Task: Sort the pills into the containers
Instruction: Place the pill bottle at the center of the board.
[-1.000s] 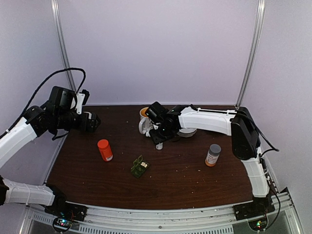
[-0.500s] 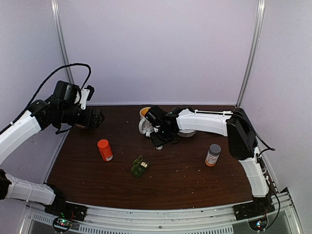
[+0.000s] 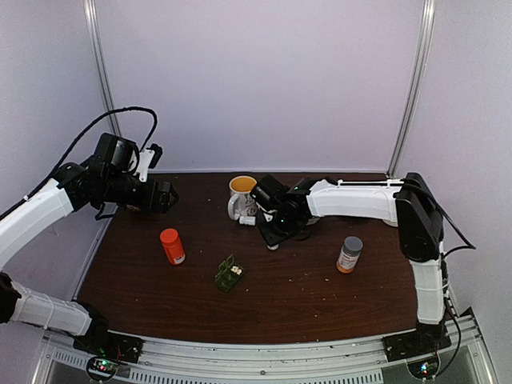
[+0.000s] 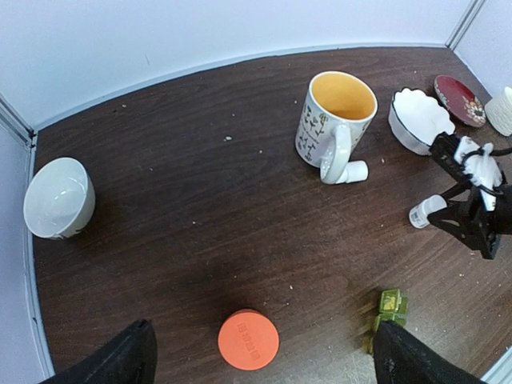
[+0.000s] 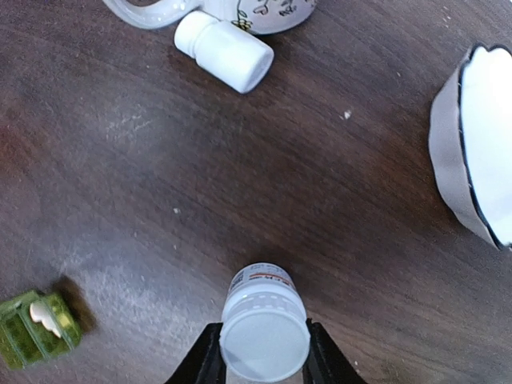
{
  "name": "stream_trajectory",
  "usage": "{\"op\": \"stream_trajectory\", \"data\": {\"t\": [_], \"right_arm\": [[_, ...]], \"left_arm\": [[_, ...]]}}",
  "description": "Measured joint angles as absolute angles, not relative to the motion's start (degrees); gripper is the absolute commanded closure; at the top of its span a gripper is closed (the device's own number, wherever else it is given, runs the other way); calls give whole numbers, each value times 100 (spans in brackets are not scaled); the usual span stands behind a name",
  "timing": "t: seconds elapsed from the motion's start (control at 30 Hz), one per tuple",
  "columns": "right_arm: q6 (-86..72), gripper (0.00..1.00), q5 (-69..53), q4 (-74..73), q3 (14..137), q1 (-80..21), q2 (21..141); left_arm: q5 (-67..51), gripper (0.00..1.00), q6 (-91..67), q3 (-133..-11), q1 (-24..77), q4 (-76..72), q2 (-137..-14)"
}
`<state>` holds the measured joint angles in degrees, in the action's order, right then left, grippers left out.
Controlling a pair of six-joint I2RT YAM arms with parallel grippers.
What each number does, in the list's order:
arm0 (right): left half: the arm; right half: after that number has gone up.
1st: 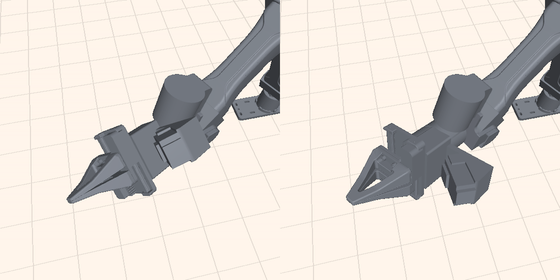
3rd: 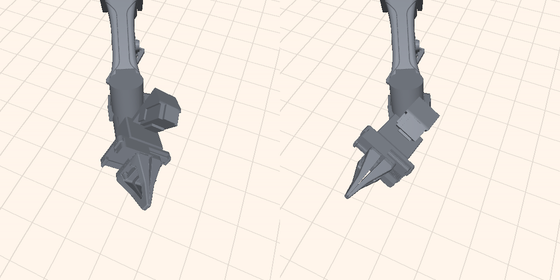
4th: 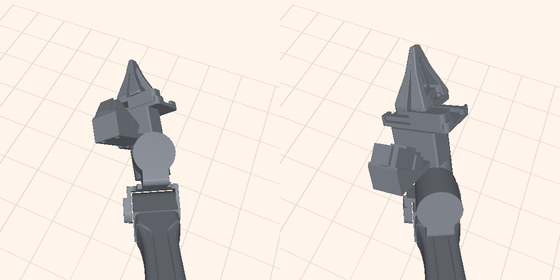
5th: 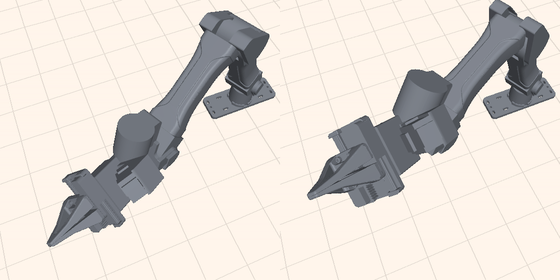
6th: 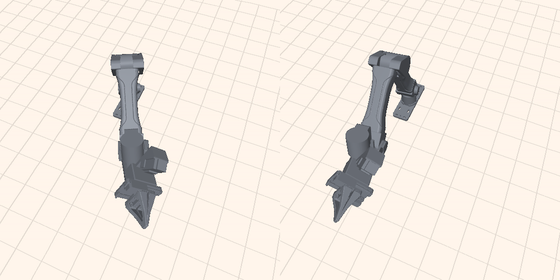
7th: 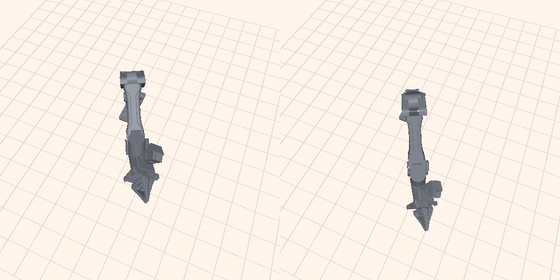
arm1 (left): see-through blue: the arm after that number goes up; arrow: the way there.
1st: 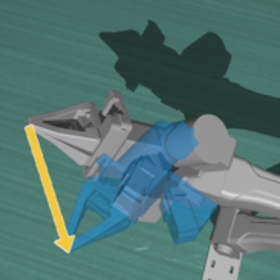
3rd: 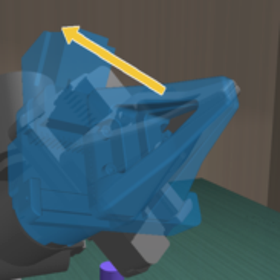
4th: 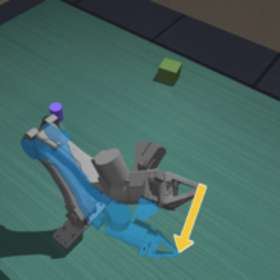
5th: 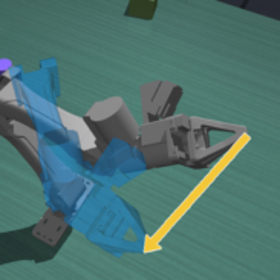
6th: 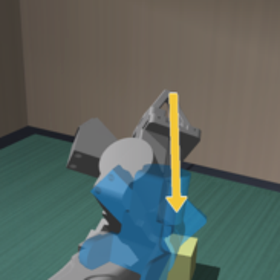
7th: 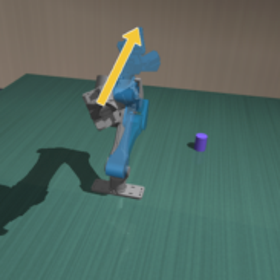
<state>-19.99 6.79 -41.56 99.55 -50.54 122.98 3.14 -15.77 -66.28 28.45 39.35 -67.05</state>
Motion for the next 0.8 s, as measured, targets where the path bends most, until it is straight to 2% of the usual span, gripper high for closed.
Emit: {"op": "stream_trajectory", "data": {"t": [0.33,0.57,0.6,0.8], "right_arm": [[-2023,70,746,-3433,7520,-5572,10444],[-2346,67,753,-3118,6801,-6318,10226],[-2397,65,755,-3089,6783,-6423,10226],[-2639,33,773,-2851,6777,-6729,10226]], "left_arm": [[434,3,-2158,-6455,2842,3791,-6661],[158,3,-2401,-6396,2842,3774,-6685],[82,2,-2416,-6392,2842,3774,-6683],[-366,2,-2523,-6292,2842,3776,-6674]]}}
